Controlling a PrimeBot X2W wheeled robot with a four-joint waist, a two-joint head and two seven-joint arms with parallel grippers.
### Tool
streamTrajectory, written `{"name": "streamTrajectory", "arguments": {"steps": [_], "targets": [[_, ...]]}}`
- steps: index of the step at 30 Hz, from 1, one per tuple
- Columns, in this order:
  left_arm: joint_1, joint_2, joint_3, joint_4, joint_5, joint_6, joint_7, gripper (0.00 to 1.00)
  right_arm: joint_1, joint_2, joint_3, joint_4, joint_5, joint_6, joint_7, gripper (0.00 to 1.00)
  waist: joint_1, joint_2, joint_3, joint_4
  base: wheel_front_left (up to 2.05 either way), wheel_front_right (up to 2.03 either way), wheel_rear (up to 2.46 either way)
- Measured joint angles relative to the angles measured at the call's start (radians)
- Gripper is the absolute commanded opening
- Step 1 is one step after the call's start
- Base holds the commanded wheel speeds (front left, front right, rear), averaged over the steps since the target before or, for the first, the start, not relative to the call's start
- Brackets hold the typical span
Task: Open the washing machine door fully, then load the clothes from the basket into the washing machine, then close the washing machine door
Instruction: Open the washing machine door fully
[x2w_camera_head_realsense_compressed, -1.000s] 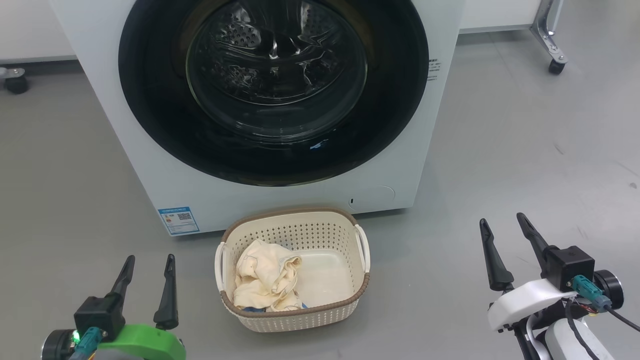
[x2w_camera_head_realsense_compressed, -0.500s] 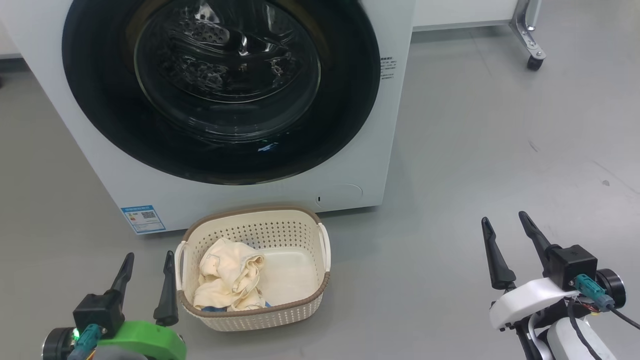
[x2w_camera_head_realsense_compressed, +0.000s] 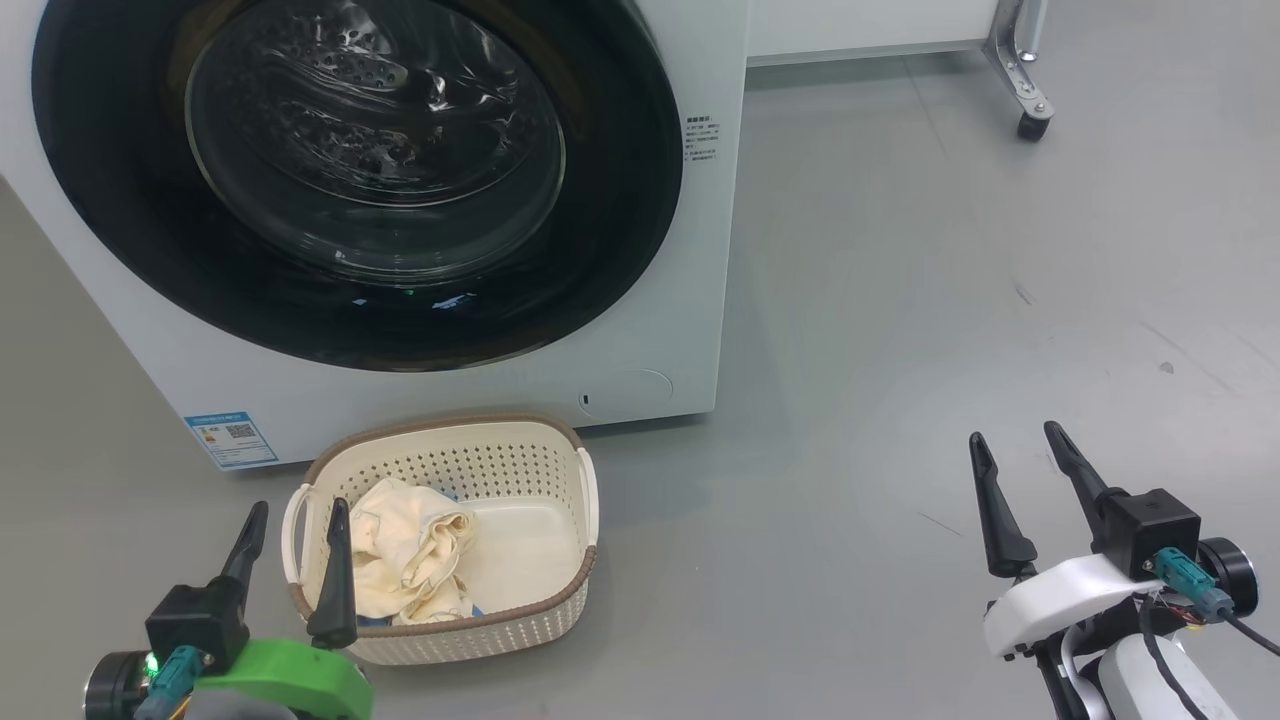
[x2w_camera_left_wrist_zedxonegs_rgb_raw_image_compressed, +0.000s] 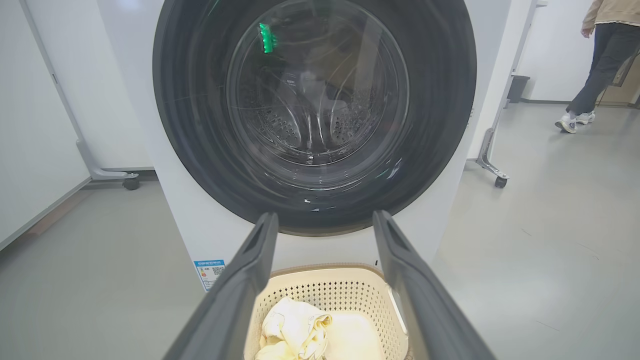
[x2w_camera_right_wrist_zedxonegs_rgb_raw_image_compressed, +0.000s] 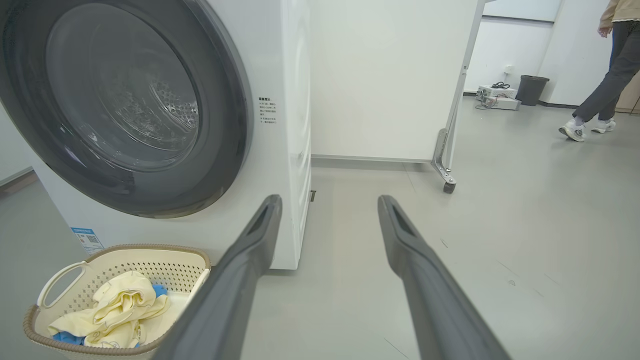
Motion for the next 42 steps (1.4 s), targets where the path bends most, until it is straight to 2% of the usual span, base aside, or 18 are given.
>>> {"name": "streamTrajectory", "arguments": {"steps": [31,32,33,42], "targets": [[0.0,-0.01,0.009,0.016,0.02,-0.007,0.0,1.0,0.0,0.02,-0.019,0.009,-0.007,0.018,0.0,1.0,0.0,0.0,-0.007,0.001,0.13,0.13,-0.26],[0.0,-0.011,0.009,0.016,0.021,-0.007,0.0,1.0,0.0,0.021,-0.019,0.013,-0.007,0.018,0.0,0.07,0.0,0.0,-0.007,0.001,0.0,0.0,0.0],[0.0,-0.012,0.009,0.016,0.024,-0.007,0.0,1.0,0.001,0.021,-0.019,0.014,-0.008,0.018,0.0,0.0,0.0,0.0,-0.007,0.001,0.0,0.0,0.0],[0.0,-0.02,0.009,0.019,0.026,-0.016,0.0,1.0,0.001,0.024,-0.027,0.014,-0.01,0.026,0.0,0.0,0.0,0.0,-0.009,0.003,0.0,0.0,0.0]]}}
